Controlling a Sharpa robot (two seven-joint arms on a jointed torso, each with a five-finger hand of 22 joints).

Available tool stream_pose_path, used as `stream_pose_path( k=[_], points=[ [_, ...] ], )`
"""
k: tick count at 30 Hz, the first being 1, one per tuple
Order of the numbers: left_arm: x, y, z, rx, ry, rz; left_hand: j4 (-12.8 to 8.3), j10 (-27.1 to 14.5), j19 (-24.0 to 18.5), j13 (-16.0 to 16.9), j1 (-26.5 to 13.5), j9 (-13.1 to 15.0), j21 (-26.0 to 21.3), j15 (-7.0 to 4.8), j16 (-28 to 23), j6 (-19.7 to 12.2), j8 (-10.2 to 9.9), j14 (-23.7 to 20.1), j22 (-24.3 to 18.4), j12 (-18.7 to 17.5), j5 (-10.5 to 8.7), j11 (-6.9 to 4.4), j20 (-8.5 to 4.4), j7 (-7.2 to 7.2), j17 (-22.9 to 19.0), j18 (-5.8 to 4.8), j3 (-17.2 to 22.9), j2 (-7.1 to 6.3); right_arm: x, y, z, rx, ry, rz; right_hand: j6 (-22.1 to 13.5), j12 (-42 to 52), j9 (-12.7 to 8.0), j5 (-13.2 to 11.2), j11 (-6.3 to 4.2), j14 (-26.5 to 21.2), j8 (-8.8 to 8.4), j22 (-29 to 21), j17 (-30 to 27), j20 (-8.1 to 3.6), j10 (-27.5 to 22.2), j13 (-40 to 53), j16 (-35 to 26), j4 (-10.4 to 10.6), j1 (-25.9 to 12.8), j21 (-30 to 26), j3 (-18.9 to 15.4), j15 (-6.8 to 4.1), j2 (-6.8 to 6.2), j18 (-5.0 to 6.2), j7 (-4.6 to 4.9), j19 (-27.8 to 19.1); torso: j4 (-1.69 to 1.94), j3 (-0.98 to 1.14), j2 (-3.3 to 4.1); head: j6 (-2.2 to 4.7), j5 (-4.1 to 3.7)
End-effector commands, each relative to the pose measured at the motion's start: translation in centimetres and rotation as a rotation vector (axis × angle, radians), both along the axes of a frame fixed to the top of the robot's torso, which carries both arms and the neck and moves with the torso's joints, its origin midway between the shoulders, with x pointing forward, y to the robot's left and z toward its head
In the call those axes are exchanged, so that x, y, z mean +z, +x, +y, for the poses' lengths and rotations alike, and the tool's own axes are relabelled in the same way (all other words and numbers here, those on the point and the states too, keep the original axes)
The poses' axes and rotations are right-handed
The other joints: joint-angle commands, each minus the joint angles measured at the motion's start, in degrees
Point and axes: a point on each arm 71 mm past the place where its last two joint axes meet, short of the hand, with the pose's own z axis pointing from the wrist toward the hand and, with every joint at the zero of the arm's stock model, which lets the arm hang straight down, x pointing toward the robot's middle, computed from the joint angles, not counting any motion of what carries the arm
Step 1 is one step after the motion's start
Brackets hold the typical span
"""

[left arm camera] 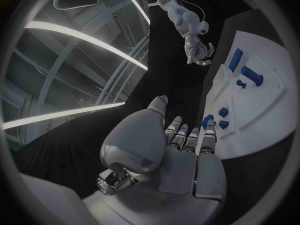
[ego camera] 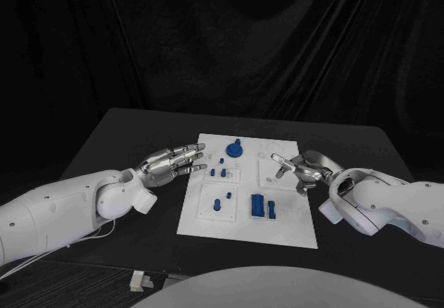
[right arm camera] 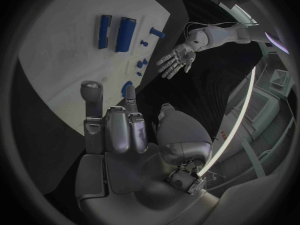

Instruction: Assemble the parts on the task board

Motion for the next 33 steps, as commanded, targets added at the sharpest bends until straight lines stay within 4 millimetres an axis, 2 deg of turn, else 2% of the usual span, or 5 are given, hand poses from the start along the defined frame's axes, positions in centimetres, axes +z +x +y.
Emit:
stream_pose_path(
  k=[1, 9, 17, 25, 33],
  points=[
    [0.9, 0.2, 0.1, 0.075, -0.049, -0.144, 2.1, 0.7, -0.1, 0.1, 0.3, 0.1, 0.3, -0.62, 0.3, 0.8, 0.4, 0.0, -0.4, 1.2, -1.28, 0.19, -0.32, 0.14, 0.0, 0.64, -0.9, -0.55, 1.5, 0.7, 0.2, -0.005, 0.173, -0.196, 0.5, -13.4, -2.4, -0.7, 0.55, -7.4, -1.33, -4.0, -21.3, 0.94, -10.0, -5.6, -17.8, 0.1, 0.9, -8.8, -2.2, 1.32, 0.39, 0.53, 1.07, -4.2, 0.01, -0.02, -0.02, -0.01, -0.11],
    [1.7, -0.1, 0.3, 0.153, -0.034, -0.379, 6.4, 0.9, -0.6, 0.2, 1.2, 0.4, 0.2, -2.50, -0.1, 4.2, 1.6, -0.2, -1.2, 2.8, -9.10, -0.72, -2.34, -0.38, -0.1, 0.62, -4.2, -1.30, 2.4, 1.4, 0.4, 0.085, 0.457, -0.312, -9.0, -59.7, -12.2, -2.3, 14.51, -39.6, -7.61, -30.0, -47.8, 12.38, -49.1, -48.3, -56.6, 0.1, 7.9, -27.1, -6.8, 16.06, 0.30, -2.83, 2.75, -32.4, 0.08, -0.04, 0.03, -0.01, -0.84],
    [1.8, -0.6, 0.5, 0.183, 0.004, -0.521, 6.3, -2.3, -5.8, -0.4, 1.0, -0.2, -2.8, -6.86, -0.7, -0.1, -1.7, -0.3, -11.5, -1.0, -11.20, -5.23, -5.61, -4.50, -0.3, 0.34, -6.4, -1.42, 2.0, 1.6, 0.5, 0.150, 0.559, -0.386, -38.6, -77.8, -22.2, -1.8, -3.47, -81.1, -14.90, -71.4, -60.3, 8.36, -81.0, -68.5, -72.1, 0.4, 11.2, -29.9, 5.4, 6.41, -10.90, -4.91, -15.04, -73.1, -0.41, -0.06, -0.87, -0.01, -0.59],
    [1.6, -0.7, 0.6, 0.181, 0.013, -0.537, 6.3, -2.6, -5.8, -0.5, 1.3, -0.3, -2.8, -6.45, -0.7, 0.0, -2.1, -0.3, -11.5, -1.4, -10.38, -5.16, -5.42, -4.35, -0.3, 0.52, -6.4, -1.08, 1.6, 1.7, 0.6, 0.170, 0.575, -0.387, -38.7, -77.0, -23.1, -2.2, -2.20, -81.6, -14.43, -72.0, -60.6, 7.64, -81.4, -69.9, -72.2, 0.4, 11.8, -29.9, 6.7, 6.60, -11.10, -3.56, -13.20, -73.2, -0.92, 0.17, -1.48, -0.01, 0.19],
    [0.5, -0.3, 0.3, 0.189, 0.143, -0.360, -1.0, -3.4, -5.8, -1.6, -34.7, -2.3, -2.8, -4.82, -0.7, -6.9, -7.3, -0.3, -11.5, -7.6, -18.16, -3.93, -11.22, -5.26, -0.3, -3.65, 0.7, -7.27, 1.5, 3.1, 1.3, 0.065, 0.532, -0.348, -55.5, -84.5, -26.2, -10.1, 0.61, -82.2, -17.45, -73.2, -60.9, -2.20, -83.4, -74.9, -73.0, -16.5, -35.2, -30.1, 14.1, 4.29, -8.92, -9.86, -3.84, -73.4, -1.64, 0.30, -1.09, 1.61, 0.42]
  ],
)
